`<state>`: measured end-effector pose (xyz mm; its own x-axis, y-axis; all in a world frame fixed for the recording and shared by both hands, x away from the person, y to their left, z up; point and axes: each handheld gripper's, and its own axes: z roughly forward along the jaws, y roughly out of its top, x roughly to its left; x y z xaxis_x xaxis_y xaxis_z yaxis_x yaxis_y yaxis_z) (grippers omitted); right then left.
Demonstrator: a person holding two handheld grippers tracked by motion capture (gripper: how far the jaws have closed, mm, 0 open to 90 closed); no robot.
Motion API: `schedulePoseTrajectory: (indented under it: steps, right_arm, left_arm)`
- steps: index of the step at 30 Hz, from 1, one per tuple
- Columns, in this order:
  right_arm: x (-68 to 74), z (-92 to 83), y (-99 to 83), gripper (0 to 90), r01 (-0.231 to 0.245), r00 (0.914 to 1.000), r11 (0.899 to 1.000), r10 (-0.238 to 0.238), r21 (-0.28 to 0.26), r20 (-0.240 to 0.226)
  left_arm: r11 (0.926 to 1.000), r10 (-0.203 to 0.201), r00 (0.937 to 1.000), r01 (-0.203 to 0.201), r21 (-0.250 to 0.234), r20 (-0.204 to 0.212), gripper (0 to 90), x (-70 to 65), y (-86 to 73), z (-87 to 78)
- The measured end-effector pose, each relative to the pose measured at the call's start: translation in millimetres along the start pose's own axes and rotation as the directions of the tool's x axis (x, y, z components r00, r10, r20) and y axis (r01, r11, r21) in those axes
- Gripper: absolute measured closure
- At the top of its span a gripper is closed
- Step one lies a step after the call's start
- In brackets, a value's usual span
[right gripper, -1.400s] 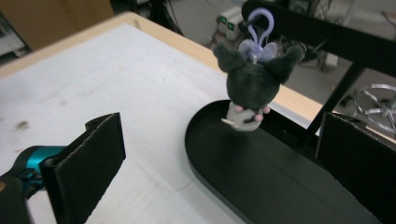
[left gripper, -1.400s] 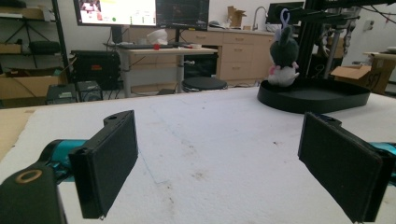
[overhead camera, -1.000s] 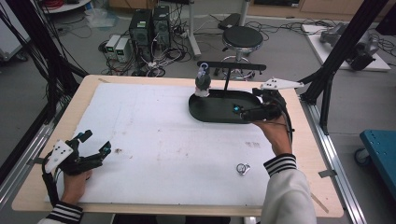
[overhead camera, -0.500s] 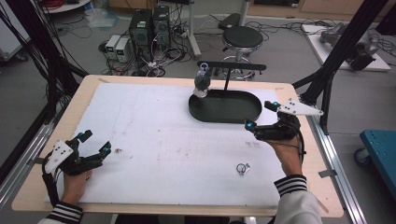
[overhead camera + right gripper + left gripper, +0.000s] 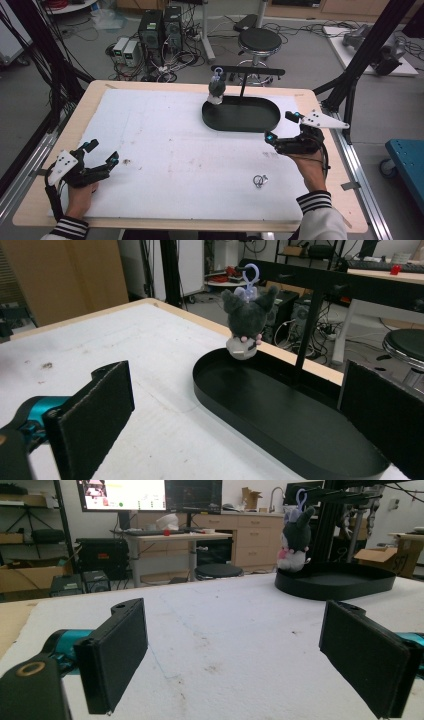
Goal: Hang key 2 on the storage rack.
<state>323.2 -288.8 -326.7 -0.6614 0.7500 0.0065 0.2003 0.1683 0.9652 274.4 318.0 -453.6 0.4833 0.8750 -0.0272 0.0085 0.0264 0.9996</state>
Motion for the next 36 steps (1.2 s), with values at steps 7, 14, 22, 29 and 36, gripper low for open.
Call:
schedulePoseTrajectory:
  steps: [7,14,22,29,36]
  right_arm:
    - [-0.9,-3.3,0.3,0.6,0.006,1.0000,1.000,-0.006,0.005,0.005]
    - [-1.7,-9.3,0.4,0.6,0.020,0.9997,1.000,-0.020,0.021,-0.017]
    - [-0.1,-11.9,1.7,0.7,0.099,0.9920,0.989,-0.090,0.108,-0.089]
    - [6.3,-7.9,-5.9,0.7,0.151,0.9824,0.966,-0.123,0.211,-0.141]
    - [11.4,-2.7,-16.6,0.7,0.199,0.9728,0.935,-0.152,0.293,-0.175]
  left_arm:
    - [1.0000,0.000,1.0000,0.000,0.000,0.000,12.5,0.0,0.0,0.0]
    - [1.0000,-0.001,1.0000,0.001,0.001,-0.001,12.5,0.1,0.0,0.0]
    - [1.0000,0.001,1.0000,-0.001,-0.001,0.000,12.5,-0.4,0.0,0.1]
    - [1.0000,0.004,1.0000,-0.004,-0.003,0.001,12.5,-0.6,0.0,0.2]
    - [1.0000,0.005,1.0000,-0.005,-0.005,-0.002,12.5,-0.7,-0.2,-0.4]
